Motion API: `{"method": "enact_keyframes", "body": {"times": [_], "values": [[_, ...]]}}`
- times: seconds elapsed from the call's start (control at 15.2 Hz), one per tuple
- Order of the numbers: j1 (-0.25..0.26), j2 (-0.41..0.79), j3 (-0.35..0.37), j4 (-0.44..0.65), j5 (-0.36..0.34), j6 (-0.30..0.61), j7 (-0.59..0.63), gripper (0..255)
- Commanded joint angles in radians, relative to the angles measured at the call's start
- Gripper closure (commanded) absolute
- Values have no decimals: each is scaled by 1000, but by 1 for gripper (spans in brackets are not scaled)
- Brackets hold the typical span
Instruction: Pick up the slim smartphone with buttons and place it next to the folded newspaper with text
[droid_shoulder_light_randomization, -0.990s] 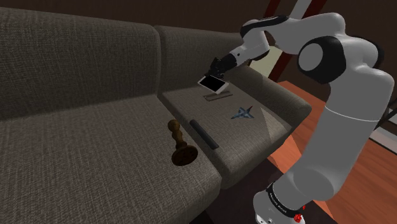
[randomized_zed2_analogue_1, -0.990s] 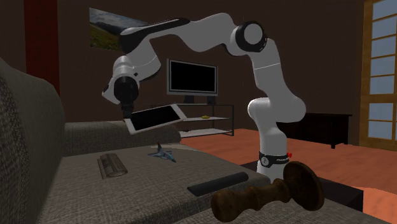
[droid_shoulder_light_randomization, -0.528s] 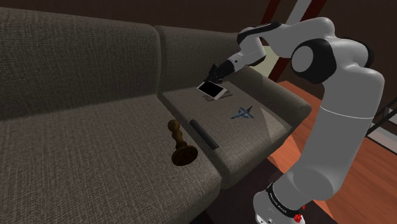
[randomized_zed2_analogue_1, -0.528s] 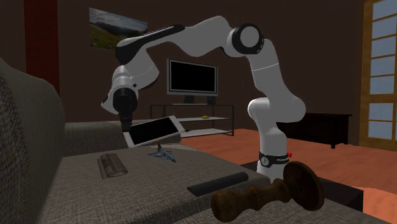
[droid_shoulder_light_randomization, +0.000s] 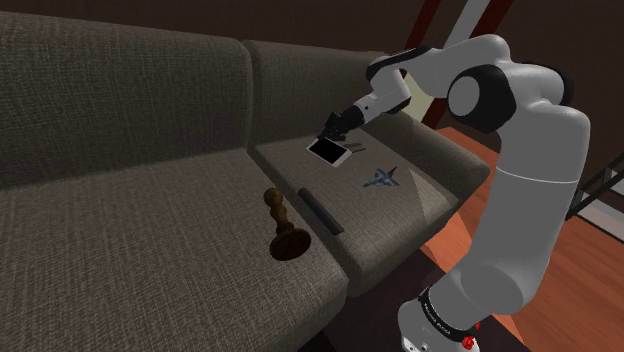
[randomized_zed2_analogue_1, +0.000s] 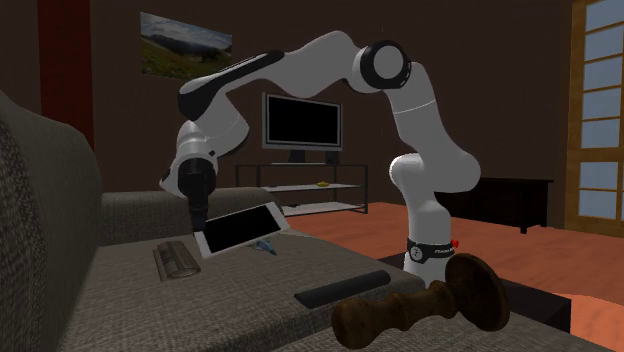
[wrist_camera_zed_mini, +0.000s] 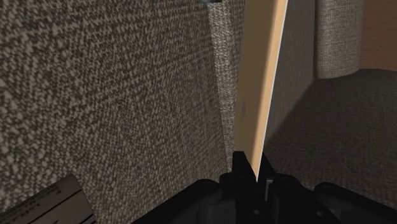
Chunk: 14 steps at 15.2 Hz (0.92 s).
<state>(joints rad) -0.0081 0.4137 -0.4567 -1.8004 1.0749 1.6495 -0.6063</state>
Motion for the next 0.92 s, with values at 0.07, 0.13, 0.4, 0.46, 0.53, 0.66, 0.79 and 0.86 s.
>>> {"method": "enact_keyframes", "body": {"times": [0.07, 0.13, 0.4, 0.46, 0.53, 0.66, 0.79, 0.86], "values": [[-2, 22, 5, -7, 12, 14, -24, 255], [-3, 30, 6, -9, 15, 18, -32, 255], [-7, 62, 13, -15, 32, 34, -64, 255], [-8, 71, 15, -16, 36, 38, -72, 255], [-9, 79, 17, -16, 40, 42, -79, 255], [-10, 84, 18, -17, 42, 45, -84, 255], [-10, 84, 18, -17, 42, 45, -84, 255], [-10, 84, 18, -17, 42, 45, -84, 255]]}}
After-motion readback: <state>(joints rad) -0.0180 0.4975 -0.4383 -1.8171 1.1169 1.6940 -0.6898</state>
